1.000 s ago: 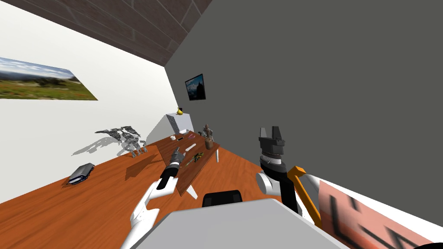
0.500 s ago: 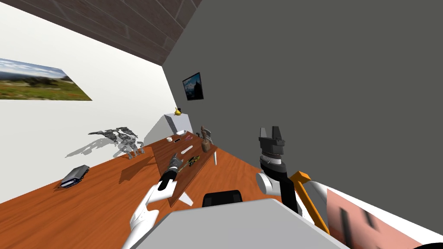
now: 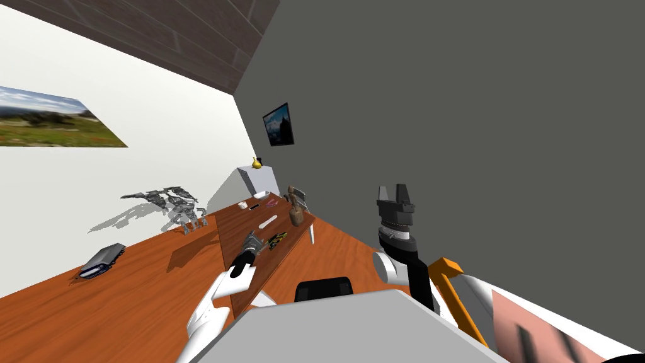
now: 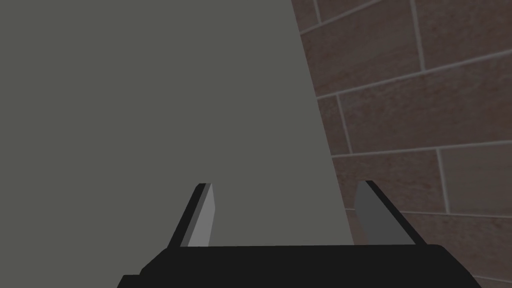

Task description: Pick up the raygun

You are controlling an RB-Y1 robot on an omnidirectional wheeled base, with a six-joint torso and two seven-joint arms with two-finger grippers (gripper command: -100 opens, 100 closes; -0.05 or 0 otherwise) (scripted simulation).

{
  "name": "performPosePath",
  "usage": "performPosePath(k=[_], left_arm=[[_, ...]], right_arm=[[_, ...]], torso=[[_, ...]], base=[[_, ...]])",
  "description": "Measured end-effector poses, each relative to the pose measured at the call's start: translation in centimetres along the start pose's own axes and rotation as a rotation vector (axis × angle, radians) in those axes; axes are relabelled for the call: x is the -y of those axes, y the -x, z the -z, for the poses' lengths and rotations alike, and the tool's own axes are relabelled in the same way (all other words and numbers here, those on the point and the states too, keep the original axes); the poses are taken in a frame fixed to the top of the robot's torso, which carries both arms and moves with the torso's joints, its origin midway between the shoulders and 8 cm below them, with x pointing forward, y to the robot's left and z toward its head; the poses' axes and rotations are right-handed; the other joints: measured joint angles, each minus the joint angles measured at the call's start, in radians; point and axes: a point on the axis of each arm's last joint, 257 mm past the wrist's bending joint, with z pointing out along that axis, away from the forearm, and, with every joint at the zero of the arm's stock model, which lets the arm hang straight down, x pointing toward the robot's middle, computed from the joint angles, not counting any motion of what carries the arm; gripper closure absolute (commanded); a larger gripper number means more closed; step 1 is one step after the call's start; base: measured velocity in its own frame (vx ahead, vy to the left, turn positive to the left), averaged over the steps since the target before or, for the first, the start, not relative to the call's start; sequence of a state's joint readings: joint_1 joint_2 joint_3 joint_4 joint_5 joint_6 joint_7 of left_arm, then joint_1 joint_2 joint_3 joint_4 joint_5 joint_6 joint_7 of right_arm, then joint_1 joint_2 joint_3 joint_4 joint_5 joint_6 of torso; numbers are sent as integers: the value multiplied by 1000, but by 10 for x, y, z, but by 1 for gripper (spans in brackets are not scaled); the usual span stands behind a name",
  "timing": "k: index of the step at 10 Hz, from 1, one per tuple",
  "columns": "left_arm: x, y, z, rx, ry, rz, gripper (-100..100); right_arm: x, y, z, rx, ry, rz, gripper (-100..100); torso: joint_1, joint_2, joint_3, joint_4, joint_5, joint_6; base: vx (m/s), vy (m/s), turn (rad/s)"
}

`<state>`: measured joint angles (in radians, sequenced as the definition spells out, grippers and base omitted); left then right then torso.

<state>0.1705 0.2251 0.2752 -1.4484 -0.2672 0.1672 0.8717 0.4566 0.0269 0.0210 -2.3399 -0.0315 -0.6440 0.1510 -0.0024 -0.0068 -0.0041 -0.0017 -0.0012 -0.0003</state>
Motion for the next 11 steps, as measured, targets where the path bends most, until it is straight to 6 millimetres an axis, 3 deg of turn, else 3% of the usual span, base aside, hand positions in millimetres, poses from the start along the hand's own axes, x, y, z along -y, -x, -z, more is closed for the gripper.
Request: performPosePath(k=[5, 11], left_arm=[[-40, 51, 1, 123, 96, 24, -100], [-106, 126, 30, 324, 247, 53, -100]], right_arm=[[0, 0, 0, 0, 0, 0, 0], [0, 0, 0, 0, 0, 0, 0]], torso=[[0, 0, 0, 0, 0, 0], [1, -6, -3, -1, 0, 0]], base=[[112, -48, 16], [168, -33, 19]])
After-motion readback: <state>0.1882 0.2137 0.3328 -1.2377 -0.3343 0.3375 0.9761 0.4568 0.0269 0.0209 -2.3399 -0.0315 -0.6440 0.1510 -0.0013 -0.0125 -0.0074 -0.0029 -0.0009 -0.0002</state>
